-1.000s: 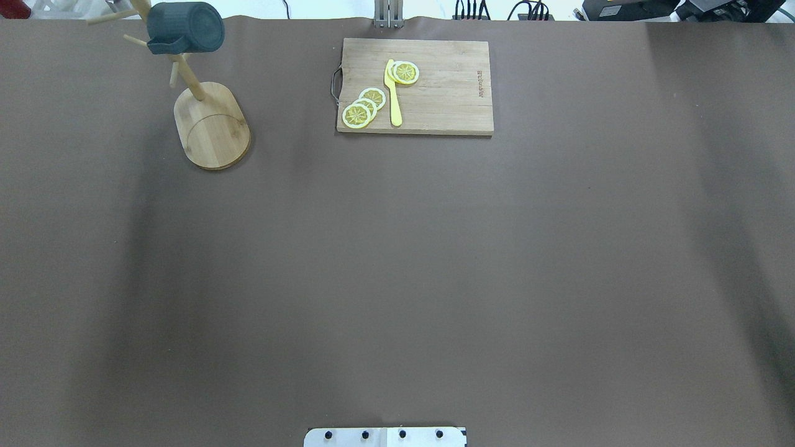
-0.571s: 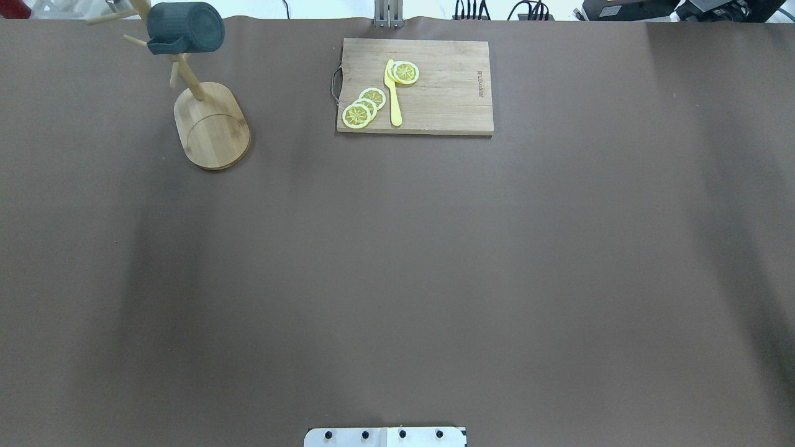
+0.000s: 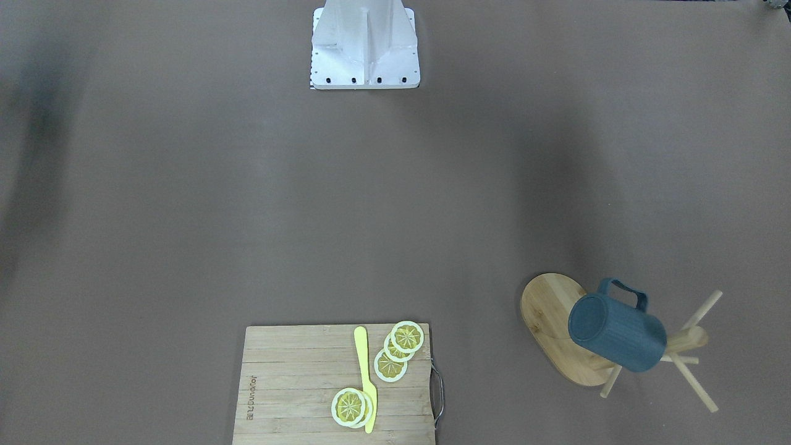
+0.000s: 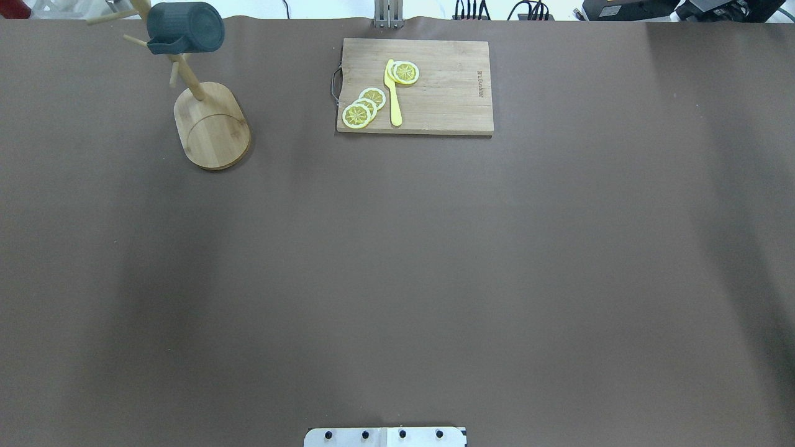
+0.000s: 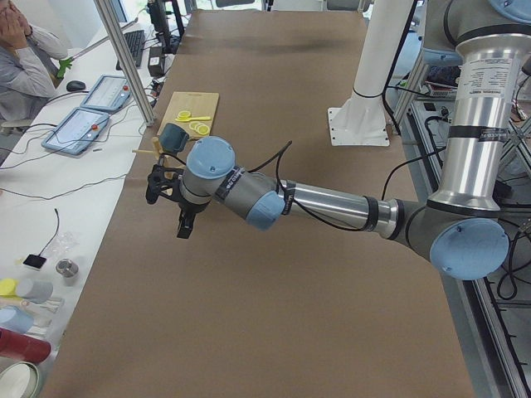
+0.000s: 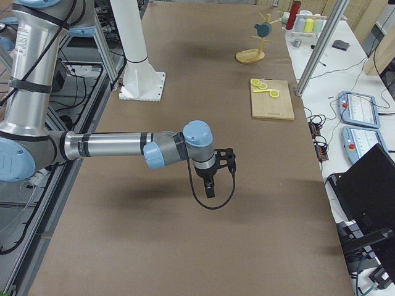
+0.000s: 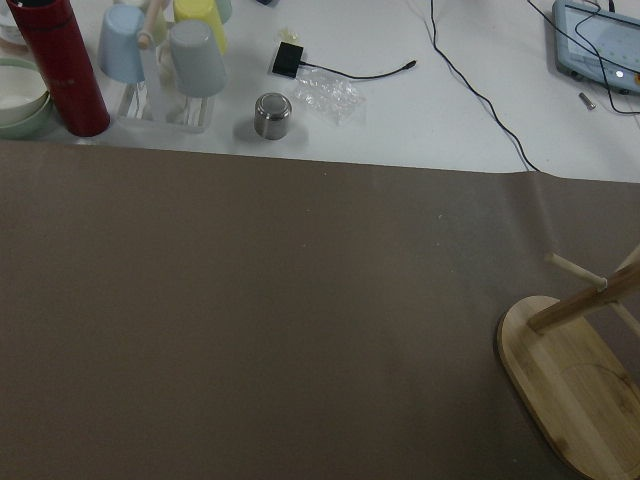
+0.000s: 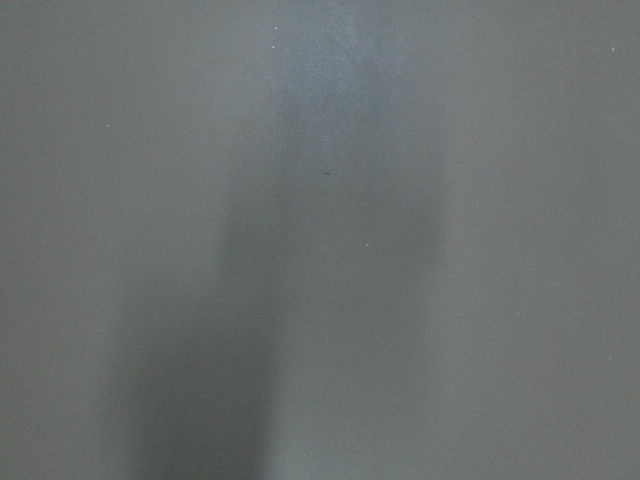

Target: Hang cup on storage rack

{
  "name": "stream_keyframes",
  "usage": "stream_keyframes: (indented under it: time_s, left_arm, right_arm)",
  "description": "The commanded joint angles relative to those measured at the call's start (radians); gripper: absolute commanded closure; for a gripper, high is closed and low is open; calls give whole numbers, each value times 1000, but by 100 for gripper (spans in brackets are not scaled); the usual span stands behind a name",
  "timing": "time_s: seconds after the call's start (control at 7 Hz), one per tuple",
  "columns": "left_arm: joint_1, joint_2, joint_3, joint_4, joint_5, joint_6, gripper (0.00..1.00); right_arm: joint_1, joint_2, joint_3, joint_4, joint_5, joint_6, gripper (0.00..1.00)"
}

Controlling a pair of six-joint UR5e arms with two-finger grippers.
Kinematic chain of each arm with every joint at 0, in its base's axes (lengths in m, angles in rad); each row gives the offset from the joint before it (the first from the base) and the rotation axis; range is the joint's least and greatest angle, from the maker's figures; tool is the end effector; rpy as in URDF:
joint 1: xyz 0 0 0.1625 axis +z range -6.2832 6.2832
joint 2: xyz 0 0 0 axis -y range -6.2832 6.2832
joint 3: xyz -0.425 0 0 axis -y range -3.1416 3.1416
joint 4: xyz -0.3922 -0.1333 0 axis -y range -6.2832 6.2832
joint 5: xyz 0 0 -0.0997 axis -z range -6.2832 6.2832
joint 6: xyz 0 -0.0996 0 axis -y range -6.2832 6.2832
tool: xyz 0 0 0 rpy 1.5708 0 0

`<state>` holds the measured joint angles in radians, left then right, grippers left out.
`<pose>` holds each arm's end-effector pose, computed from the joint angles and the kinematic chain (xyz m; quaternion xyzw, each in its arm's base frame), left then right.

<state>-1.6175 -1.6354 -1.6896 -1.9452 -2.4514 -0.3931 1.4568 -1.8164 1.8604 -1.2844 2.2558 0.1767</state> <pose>-0.0812 -0.5280 0.5161 0.1747 0.4465 -0.0752 0.8743 0.0234 -0.4132 0.5981 0.1053 -0.3502 -0.0261 0.9304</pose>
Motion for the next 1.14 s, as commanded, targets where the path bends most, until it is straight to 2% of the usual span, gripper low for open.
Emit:
stream_keyframes:
  time_s: [0.0,0.14,0.43,0.57,0.71,0.86,1.0]
  left_arm:
    - [16,54,-22,150,6,103,3]
    - [39,121,-25,172,9,202,3]
    - [51,167,-39,294,12,314,3]
    - [53,193,-47,310,47,360,2]
    - [60,234,-67,308,119,361,2]
    - [62,242,-68,308,127,364,2]
    - [62,243,-67,311,120,361,2]
  right_arm:
    - [2,-7,-1,-1,-1,0,0]
    - [2,-11,-7,-1,-1,-2,0]
    - [4,-6,-45,-3,-1,-9,0]
    - [8,-3,-56,-12,2,-8,0]
    - [14,5,-55,-53,8,-8,0]
    - [14,18,-56,-99,10,-8,0]
    - [14,63,-55,-192,14,-8,0]
